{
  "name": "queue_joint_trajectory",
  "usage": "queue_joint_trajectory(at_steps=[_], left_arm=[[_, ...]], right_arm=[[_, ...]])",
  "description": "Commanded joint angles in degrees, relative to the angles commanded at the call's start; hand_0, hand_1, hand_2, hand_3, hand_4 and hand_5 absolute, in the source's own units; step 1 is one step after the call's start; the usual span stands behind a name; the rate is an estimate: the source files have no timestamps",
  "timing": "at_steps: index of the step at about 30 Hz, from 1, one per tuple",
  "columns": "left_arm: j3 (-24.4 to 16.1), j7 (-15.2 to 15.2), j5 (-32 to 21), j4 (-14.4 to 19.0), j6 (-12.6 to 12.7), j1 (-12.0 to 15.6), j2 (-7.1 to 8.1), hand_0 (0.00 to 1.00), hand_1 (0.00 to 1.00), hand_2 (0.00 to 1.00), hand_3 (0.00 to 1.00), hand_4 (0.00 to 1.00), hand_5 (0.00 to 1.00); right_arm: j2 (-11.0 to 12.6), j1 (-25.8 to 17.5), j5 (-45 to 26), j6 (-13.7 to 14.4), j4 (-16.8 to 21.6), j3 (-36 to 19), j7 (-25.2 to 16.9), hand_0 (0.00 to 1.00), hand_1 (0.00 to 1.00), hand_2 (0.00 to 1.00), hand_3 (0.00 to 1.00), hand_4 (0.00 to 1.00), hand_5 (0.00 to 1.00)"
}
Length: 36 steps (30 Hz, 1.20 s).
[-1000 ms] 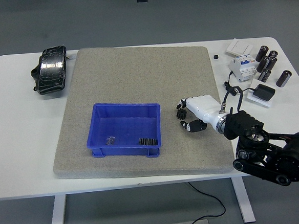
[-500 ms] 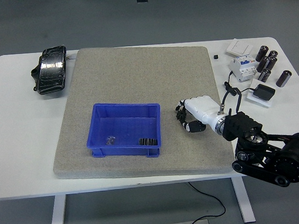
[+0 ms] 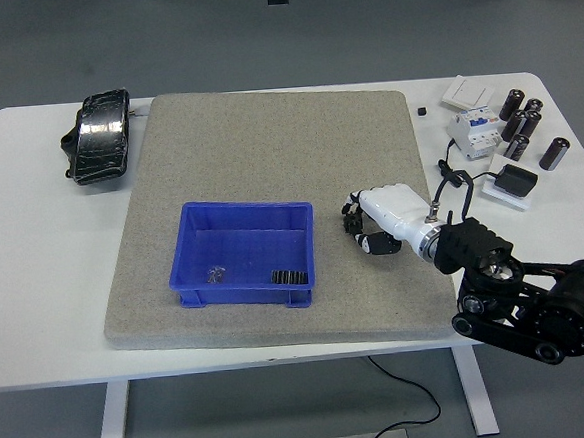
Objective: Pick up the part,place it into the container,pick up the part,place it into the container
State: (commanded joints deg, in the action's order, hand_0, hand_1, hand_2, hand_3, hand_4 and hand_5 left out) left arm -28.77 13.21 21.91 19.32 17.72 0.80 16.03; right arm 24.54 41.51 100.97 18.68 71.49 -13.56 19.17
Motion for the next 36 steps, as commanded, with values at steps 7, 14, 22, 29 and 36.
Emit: queue_joint_trajectory(at_steps=[7,14,22,29,36], left_arm=[[-0.1,0.1,0.2,0.0,0.0,0.1,-0.07,0.674,0.669,0.608,0.568,0.502,0.495],[-0.1,0.2,0.3,0.1,0.0,0.3,-0.19,0.674,0.669,0.609,0.568,0.504,0.501],[-0.2,0.3,0.4,0.0,-0.1,0.4,-0.18,0.674,0.668,0.608,0.568,0.504,0.501],[-0.4,0.4,0.6,0.0,0.0,0.4,-0.17,0.674,0.668,0.608,0.567,0.506,0.506],[-0.5,0.7,1.0,0.1,0.1,0.5,-0.11,0.674,0.668,0.607,0.567,0.506,0.505]], right_arm=[[1.5,-0.8,2.6,0.2,4.9,-5.6,0.7,0.48,0.584,0.529,0.683,0.484,0.002],[1.8,-3.2,7.8,0.5,12.9,-11.0,2.2,0.494,0.592,0.551,0.686,0.467,0.002],[-0.6,-3.0,11.9,0.7,20.2,-7.9,3.0,0.548,0.638,0.638,0.695,0.396,0.074],[-3.3,-1.3,12.0,-0.7,17.2,-3.2,3.0,0.679,0.839,0.814,0.741,0.619,0.234],[-4.2,-0.7,11.1,-0.8,15.0,-2.8,2.8,0.726,0.897,0.87,0.804,0.672,0.261]])
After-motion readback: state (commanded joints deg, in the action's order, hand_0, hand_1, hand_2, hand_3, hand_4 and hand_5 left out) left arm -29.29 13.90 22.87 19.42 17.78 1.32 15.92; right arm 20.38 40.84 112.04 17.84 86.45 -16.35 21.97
